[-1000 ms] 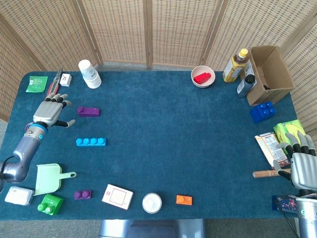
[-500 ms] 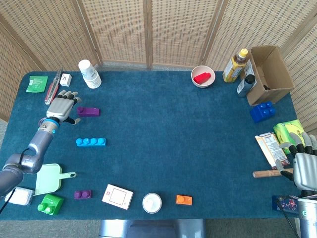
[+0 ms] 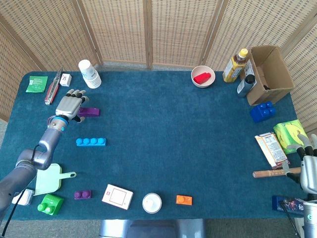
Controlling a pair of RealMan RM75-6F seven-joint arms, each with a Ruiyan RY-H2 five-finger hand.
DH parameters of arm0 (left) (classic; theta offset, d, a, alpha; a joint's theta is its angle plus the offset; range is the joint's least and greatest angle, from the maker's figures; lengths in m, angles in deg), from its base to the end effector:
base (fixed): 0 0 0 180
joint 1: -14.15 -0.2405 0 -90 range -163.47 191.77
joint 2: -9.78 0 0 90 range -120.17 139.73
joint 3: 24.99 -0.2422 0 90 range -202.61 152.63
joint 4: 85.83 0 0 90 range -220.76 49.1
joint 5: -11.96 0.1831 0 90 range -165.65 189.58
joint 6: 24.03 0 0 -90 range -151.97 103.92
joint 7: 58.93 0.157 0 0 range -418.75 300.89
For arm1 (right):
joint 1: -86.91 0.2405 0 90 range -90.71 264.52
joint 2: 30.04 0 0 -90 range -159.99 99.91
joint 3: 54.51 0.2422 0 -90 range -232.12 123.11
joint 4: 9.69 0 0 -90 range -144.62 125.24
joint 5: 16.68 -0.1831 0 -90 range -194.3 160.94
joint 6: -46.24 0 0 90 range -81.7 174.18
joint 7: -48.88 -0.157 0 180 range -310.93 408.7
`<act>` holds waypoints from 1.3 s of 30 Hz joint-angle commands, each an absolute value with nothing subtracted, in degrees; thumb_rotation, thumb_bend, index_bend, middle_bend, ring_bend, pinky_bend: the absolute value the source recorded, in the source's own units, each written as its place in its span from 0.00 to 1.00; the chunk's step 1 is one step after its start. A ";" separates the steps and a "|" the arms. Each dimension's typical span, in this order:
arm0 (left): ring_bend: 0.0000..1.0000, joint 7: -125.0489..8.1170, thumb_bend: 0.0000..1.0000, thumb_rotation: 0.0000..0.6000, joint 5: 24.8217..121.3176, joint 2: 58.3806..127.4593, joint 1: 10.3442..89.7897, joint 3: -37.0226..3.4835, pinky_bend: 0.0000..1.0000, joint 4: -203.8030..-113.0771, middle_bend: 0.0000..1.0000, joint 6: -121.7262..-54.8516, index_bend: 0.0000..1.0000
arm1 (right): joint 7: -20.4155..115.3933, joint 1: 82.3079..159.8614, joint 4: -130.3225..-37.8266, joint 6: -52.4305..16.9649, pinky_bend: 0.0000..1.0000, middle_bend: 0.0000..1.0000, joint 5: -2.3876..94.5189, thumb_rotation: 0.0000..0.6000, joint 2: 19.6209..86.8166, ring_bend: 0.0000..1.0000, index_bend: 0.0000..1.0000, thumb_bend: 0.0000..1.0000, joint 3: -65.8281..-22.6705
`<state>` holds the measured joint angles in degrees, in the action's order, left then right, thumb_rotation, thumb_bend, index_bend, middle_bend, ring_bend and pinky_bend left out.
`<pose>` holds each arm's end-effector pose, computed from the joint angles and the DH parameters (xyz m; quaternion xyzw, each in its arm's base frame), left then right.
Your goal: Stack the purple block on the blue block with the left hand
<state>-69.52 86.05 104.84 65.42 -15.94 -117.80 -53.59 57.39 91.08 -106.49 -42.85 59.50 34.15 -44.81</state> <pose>-0.2434 0.4591 0.0571 -0.7214 -0.3851 -0.2259 0.5295 -0.2876 -0.2035 0.2082 0.5147 -0.3602 0.3862 0.6754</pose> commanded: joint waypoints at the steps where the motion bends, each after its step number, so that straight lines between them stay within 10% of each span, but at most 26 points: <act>1: 0.04 -71.19 0.32 1.00 87.08 106.23 66.37 -16.42 0.00 -115.76 0.07 -52.76 0.24 | 57.53 90.77 -106.74 -43.31 0.07 0.18 59.60 1.00 34.02 0.00 0.37 0.29 -44.76; 39: 0.21 -75.68 0.36 1.00 89.26 107.48 68.15 -16.98 0.00 -110.90 0.31 -52.11 0.60 | 55.37 87.30 -106.12 -46.40 0.07 0.18 60.00 1.00 34.39 0.00 0.37 0.29 -44.67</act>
<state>-75.48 89.04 108.88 68.40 -16.98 -109.34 -51.29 55.66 87.12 -106.44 -46.72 59.95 34.13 -44.69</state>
